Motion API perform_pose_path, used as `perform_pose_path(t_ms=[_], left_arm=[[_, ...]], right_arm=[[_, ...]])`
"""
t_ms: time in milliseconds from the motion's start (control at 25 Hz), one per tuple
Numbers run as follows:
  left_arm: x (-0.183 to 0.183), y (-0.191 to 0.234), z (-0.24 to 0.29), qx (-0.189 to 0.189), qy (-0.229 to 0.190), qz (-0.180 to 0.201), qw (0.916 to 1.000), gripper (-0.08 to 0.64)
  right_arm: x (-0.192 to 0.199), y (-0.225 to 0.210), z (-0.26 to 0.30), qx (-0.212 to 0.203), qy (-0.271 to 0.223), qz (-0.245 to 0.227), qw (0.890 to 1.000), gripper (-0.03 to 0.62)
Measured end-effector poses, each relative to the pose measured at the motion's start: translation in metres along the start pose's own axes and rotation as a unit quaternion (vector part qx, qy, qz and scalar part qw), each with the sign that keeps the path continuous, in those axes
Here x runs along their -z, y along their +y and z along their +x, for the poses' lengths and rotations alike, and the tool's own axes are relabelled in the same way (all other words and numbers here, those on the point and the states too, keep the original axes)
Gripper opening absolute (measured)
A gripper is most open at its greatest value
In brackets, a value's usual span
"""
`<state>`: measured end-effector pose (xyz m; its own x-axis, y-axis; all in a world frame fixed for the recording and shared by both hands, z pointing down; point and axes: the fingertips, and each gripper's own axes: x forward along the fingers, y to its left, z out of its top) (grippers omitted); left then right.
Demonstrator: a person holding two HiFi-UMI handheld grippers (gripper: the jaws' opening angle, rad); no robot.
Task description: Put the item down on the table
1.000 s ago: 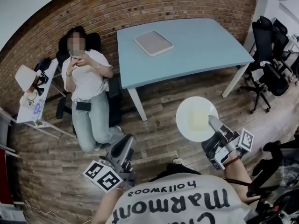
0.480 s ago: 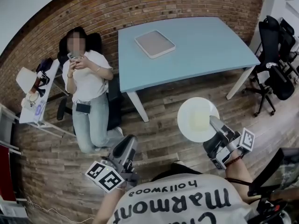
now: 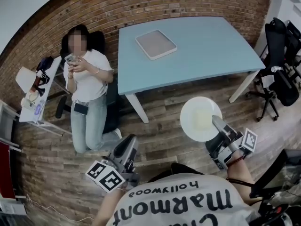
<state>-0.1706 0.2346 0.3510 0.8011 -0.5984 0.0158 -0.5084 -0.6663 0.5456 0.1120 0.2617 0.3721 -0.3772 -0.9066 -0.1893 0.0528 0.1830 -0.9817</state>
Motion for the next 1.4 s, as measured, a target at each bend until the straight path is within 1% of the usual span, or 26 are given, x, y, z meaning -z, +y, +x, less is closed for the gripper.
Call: perform_pose_path(t_ms=[240,360,520,680,920,1080,1200,1320,1400], left_arm=[[0.006,0.004,0.009,0.007,-0.012,0.007,0.9999,0.049],[0.008,-0.003,0.026,0.007,-0.017,0.013,0.9998,0.049],[0.015,-0.005,0.049,0.0,-0.02,0.008,0.9998,0.049],[0.016,-0.007,0.066,0.004,-0.024,0.006,0.9997,0.049],[0.01,-0.011,0.084,0.009,-0.015,0.021,0.9996,0.049],[0.005,0.002,0.085,-0.001,-0.016,0.018,0.9997,0.048],[0.002,0.018,0.088,-0.009,-0.022,0.004,0.9997,0.048],[-0.001,0.033,0.105,0.002,-0.009,-0.002,1.0,0.041],[-0.007,0.044,0.126,0.022,0.001,-0.003,0.9998,0.04]], right_arm=[[-0.01,-0.01,-0.004,-0.005,-0.002,-0.012,1.0,0.041],[-0.032,-0.008,-0.006,-0.008,-0.002,-0.016,1.0,0.041],[-0.06,-0.009,-0.005,-0.008,0.0,-0.022,1.0,0.041],[-0.076,-0.01,-0.005,-0.009,0.0,-0.025,1.0,0.041],[-0.095,-0.015,0.001,-0.011,-0.008,-0.019,1.0,0.041],[-0.104,-0.026,0.01,0.001,-0.021,-0.016,1.0,0.041],[-0.103,-0.035,0.018,0.007,-0.019,-0.018,1.0,0.041],[-0.108,-0.041,0.029,0.009,-0.024,-0.021,0.999,0.041],[-0.117,-0.044,0.041,0.01,-0.035,-0.024,0.999,0.041]])
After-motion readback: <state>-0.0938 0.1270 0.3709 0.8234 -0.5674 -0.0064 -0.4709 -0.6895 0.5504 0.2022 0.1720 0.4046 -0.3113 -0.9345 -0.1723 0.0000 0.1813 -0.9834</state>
